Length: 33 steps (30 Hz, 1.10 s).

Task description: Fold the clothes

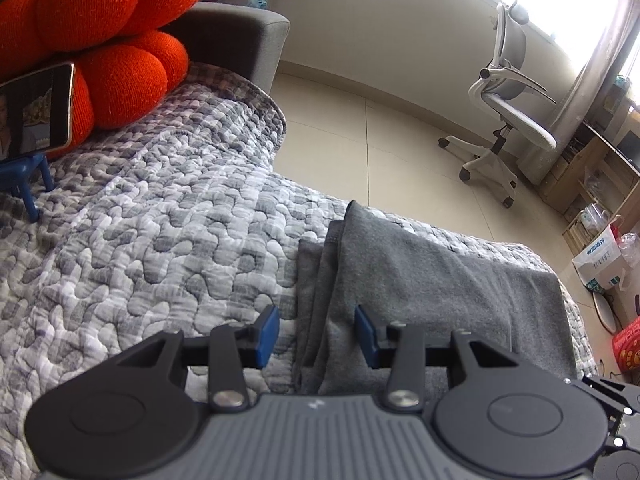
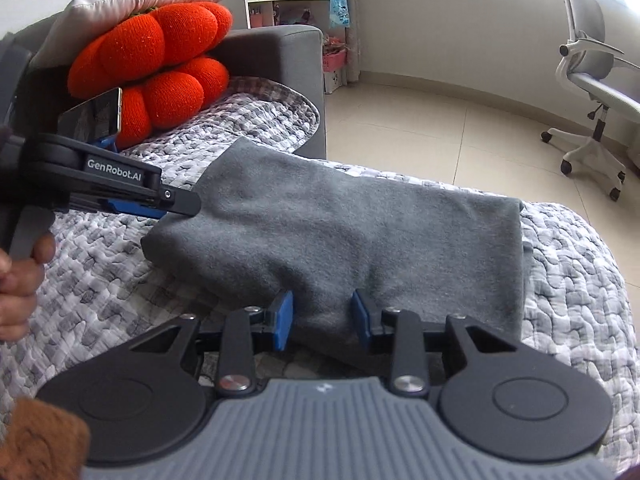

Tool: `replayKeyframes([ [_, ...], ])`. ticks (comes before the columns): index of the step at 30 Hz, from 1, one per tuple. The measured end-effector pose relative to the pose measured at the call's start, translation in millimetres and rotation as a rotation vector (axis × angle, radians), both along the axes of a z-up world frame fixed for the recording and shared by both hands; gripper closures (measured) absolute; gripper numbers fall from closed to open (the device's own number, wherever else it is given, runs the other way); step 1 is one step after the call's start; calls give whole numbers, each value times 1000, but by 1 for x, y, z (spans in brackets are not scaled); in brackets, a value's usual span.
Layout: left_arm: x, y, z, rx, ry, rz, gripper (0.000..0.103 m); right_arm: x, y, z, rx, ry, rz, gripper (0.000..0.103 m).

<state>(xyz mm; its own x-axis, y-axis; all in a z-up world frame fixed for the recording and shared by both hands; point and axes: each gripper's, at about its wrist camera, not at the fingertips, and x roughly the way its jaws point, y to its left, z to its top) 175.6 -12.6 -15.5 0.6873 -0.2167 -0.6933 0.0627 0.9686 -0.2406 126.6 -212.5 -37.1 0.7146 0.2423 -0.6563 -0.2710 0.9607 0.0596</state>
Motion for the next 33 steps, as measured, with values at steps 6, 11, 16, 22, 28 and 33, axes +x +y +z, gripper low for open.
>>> replayKeyframes([
  [6, -26, -24, 23, 101, -179, -91, 63, -3, 5, -3, -26, -2, 2, 62],
  [11, -29, -44, 10, 122, -141, -171, 63, -2, 4, -2, -21, 3, 7, 62],
  [16, -22, -44, -1, 111, -86, -163, 61, -3, -2, 2, 2, 7, 17, 63],
  [22, -20, -45, -8, 106, -54, -159, 61, -2, -16, 11, 76, 8, -31, 67],
  [28, -20, -45, -7, 113, -56, -161, 61, 2, -15, 8, 81, 49, -43, 67],
  [33, -19, -46, -7, 117, -55, -159, 61, 3, -24, 9, 129, 48, -72, 67],
])
